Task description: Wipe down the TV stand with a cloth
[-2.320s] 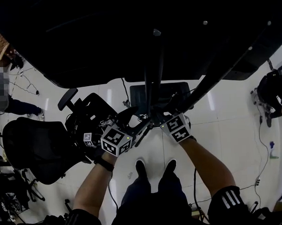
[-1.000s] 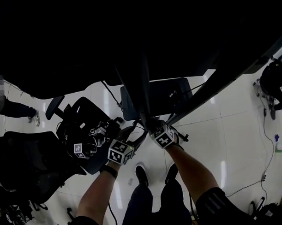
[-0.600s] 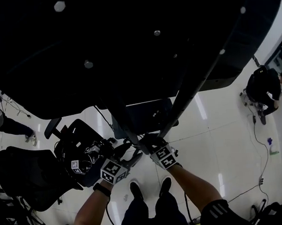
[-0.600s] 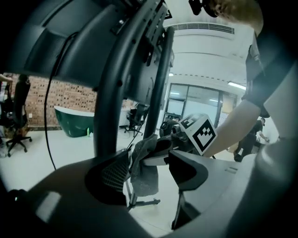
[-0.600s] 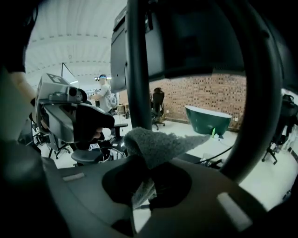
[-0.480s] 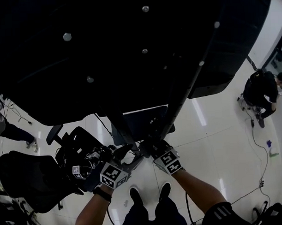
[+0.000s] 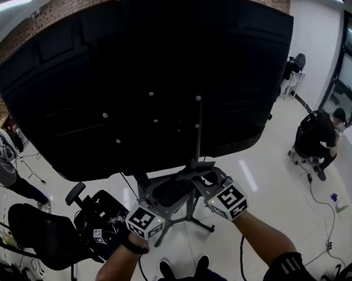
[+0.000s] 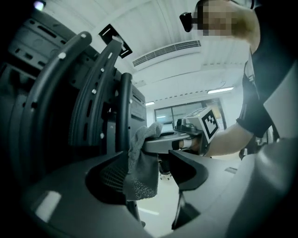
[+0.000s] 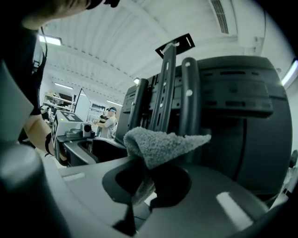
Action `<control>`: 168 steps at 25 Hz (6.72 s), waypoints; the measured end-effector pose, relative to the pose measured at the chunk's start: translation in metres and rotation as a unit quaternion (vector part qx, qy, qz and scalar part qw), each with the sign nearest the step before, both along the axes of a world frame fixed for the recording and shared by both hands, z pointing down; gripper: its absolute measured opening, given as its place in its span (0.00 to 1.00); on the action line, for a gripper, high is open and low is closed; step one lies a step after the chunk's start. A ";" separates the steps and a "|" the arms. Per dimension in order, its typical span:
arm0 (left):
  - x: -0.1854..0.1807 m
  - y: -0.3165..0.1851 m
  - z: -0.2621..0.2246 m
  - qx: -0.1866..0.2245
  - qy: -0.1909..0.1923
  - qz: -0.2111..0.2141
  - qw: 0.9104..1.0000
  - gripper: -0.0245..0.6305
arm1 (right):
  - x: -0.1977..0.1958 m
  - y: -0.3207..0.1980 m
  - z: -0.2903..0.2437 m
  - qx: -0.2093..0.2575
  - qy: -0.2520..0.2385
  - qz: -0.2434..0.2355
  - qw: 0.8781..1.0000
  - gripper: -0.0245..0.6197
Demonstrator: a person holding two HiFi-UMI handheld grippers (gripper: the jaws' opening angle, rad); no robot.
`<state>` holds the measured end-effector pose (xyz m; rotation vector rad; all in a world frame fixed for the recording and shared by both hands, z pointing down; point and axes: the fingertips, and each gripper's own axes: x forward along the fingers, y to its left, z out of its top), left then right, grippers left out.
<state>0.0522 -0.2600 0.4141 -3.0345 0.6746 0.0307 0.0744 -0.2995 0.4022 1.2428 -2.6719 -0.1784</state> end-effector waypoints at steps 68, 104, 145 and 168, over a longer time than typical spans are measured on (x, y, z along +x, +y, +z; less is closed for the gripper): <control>0.034 -0.047 0.043 -0.044 -0.039 -0.049 0.997 0.49 | 0.051 -0.056 0.015 -0.004 0.024 0.046 0.999 0.16; 0.018 -0.056 0.342 -0.213 -0.123 -0.001 0.969 0.50 | 0.045 -0.060 0.378 -0.230 0.049 0.099 0.967 0.27; -0.021 0.009 0.309 -0.222 -0.093 -0.061 0.969 0.50 | 0.052 0.006 0.383 -0.252 0.019 0.064 0.965 0.10; -0.125 0.261 0.100 -0.087 -0.012 -0.104 0.991 0.48 | 0.005 0.292 0.153 -0.150 -0.075 0.039 0.985 0.10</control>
